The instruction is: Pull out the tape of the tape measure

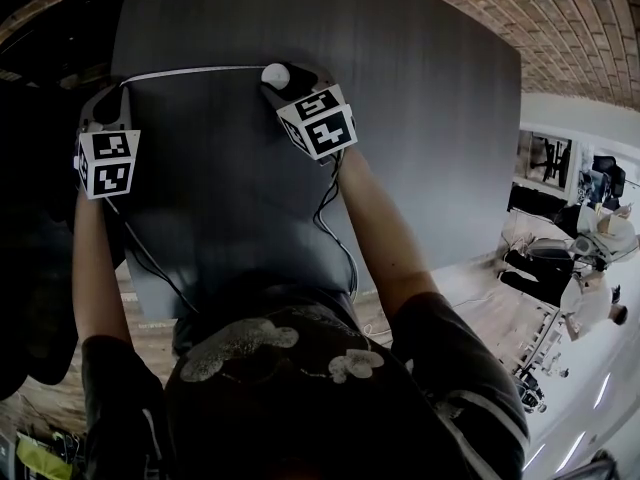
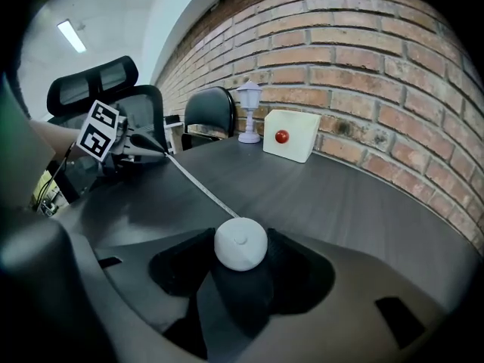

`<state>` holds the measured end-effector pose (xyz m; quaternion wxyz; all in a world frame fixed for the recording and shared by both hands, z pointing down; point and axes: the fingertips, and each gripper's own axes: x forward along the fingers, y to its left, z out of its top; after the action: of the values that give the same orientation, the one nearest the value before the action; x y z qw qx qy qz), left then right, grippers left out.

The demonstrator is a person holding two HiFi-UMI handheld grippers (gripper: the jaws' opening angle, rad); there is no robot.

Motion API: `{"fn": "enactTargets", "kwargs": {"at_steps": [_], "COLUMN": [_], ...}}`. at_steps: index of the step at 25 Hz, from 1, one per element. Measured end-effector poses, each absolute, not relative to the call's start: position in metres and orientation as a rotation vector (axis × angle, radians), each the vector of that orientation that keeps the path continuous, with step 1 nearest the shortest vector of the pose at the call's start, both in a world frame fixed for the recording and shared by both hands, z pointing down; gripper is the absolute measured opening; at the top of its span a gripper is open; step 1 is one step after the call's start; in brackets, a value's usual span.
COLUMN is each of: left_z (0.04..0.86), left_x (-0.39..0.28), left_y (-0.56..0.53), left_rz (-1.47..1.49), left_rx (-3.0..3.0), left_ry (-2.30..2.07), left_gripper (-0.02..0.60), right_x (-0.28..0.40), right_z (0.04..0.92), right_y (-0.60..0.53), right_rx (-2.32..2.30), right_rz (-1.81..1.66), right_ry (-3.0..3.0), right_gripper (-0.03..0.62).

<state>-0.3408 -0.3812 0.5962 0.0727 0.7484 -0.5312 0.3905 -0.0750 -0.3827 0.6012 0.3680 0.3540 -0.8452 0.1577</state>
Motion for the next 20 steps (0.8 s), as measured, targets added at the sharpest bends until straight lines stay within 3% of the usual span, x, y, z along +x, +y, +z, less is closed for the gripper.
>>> {"fn": "enactTargets", "kwargs": {"at_steps": [4,7,11,20], "left_z": [0.597,0.595,0.587,0.529], "left_x": [-0.339,-0.337,-0.340,-0.327], "left_y": [-0.384,-0.386,-0.382,-0.356], "left_rz": [1.152,1.135,1.106,0.981], "left_rx": [2.230,2.233,2.230,2.260], "left_ry": [-1.613,-1.615,-1.619,-1.680], "left_gripper": [0.021,0.087,0.116,0.118], "right_x": [-0.072,-0.068,-0.062,-0.036], "right_z": [0.601,0.599,0.589,0.530], "right_y": [-0.385,-0.384,-0.375,-0.340], "right_rx": [0.929,0.946,0.980,1.102], "right_rz": [0.413,0.418,0.432,0.363], "right_ry": [-2.176,-2.171,-2.181,-2.248], "right_gripper": [0.235,0.236,0.241,0.242]}}
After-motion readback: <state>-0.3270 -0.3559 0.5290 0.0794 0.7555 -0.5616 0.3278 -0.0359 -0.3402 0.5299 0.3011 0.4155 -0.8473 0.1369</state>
